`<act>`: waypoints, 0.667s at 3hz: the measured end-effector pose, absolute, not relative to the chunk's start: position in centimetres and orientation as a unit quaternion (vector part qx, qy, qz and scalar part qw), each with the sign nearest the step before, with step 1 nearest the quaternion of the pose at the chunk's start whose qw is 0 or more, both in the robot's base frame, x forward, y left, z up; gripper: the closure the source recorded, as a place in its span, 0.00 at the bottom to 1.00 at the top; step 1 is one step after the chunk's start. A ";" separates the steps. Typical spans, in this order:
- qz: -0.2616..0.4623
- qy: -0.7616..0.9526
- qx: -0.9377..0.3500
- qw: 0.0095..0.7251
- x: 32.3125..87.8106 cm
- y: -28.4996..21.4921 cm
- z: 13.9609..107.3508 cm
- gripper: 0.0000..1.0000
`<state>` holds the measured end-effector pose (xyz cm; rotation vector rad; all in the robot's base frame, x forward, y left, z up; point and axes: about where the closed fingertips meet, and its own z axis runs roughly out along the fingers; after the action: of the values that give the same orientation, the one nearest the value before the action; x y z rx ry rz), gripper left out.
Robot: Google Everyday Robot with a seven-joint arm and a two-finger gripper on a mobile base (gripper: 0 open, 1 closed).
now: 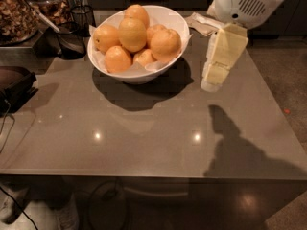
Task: Pick orange from white bowl
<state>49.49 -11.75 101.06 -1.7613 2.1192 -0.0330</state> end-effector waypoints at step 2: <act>-0.004 0.761 -0.609 0.223 49.8 -11.2 101.2 0.00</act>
Offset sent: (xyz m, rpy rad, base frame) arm 0.0079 0.0013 -0.0073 0.1266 -0.0545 -0.0890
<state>49.79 -11.20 101.19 -1.6823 2.1002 -0.0118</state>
